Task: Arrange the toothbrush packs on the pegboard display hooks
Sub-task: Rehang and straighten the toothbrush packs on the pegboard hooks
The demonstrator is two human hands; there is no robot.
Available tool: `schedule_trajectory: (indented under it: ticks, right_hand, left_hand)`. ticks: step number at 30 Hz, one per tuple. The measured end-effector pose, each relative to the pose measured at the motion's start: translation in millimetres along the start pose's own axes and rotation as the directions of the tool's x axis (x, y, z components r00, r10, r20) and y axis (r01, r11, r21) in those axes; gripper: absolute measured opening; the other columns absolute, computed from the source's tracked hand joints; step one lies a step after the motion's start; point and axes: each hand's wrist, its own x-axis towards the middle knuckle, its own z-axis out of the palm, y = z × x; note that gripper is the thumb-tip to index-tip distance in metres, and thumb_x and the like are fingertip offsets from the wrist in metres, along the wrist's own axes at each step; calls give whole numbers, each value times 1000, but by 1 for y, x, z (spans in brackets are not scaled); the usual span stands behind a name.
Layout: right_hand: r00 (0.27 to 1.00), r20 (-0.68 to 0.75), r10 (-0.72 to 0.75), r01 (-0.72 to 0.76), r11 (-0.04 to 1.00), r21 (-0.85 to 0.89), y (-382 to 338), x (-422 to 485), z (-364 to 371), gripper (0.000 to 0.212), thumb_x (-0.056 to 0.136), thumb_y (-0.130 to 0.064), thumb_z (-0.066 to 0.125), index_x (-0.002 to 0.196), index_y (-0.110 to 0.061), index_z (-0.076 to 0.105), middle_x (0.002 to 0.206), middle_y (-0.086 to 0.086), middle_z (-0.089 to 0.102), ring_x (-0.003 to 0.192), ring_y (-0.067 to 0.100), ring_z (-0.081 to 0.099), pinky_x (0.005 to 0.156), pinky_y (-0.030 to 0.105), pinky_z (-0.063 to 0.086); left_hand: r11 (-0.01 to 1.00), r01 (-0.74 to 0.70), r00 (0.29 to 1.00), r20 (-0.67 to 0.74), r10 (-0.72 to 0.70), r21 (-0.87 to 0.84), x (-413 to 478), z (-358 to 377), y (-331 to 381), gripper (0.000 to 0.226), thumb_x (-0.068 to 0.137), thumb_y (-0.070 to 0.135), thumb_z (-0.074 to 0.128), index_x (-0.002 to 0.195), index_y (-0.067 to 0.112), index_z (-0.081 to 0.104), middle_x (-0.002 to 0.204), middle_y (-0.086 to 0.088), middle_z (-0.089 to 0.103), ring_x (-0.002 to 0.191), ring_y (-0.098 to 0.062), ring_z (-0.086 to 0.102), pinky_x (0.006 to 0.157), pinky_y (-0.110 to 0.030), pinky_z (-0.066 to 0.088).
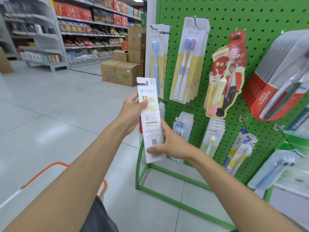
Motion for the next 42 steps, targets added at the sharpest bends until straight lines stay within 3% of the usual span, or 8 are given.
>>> schedule_trajectory:
  ticks: [5,8,14,23,31,36,40,42]
  right_hand:
    - [997,-34,75,-76,997,-29,0,0,-9,105,76,-9,80,150,-45,16,121,-16,66,108,6,64,96,39,54]
    - [994,-41,106,-106,994,6,-3,-1,-15,98,75,0,78,148,-36,24,119,-10,66,108,7,64,95,35,54]
    - [970,-169,172,-101,926,364,-16,-1,-37,81,86,1,68,148,-35,31,111,4,73,102,18,70,89,37,56]
    - [905,-412,106,114,872,475,-30,-16,-75,9,96,-11,59,95,-11,68,99,4,73,95,14,66,95,34,52]
    - [894,-441,85,225,765,604,-33,-14,-72,16,100,-17,52,99,-10,66,107,11,68,100,21,60,92,35,49]
    - [914,-399,71,198,781,592,-33,-11,-68,17,101,-21,51,93,-14,64,91,2,69,85,16,58,71,29,44]
    - [907,-394,148,135,785,605,-33,-10,-68,30,101,-28,51,110,-5,68,96,1,71,91,11,61,95,31,43]
    - [910,-372,186,104,764,636,-33,-11,-68,41,98,-37,53,120,-4,65,113,8,69,98,15,61,97,32,47]
  left_hand:
    - [985,78,988,145,-56,-156,-2,3,0,31,107,18,34,128,14,57,105,-7,73,94,-23,70,77,-40,57]
    - [974,139,969,229,-95,-181,-4,7,-2,35,107,27,33,130,14,56,121,-13,68,110,-30,65,86,-47,54]
    - [974,205,904,400,-150,-98,-8,17,-12,35,107,29,31,131,20,55,126,-10,67,113,-29,66,86,-48,55]
    - [971,236,836,501,-224,41,-13,24,-19,37,106,30,36,138,19,52,125,-9,67,109,-24,66,82,-39,55]
    - [965,244,760,599,-252,96,-12,28,-21,58,99,61,29,141,28,51,136,-12,59,129,-35,52,109,-52,40]
    - [963,240,729,633,-262,123,-18,39,-22,53,101,52,33,139,19,52,126,-9,63,118,-20,59,99,-38,47]
    - [966,232,821,510,-256,111,-17,38,-24,36,92,43,58,110,11,62,92,-4,63,98,-19,62,100,-41,51]
    - [952,75,899,393,-194,297,-13,38,-28,30,91,45,62,106,18,57,95,0,60,97,-17,59,95,-37,51]
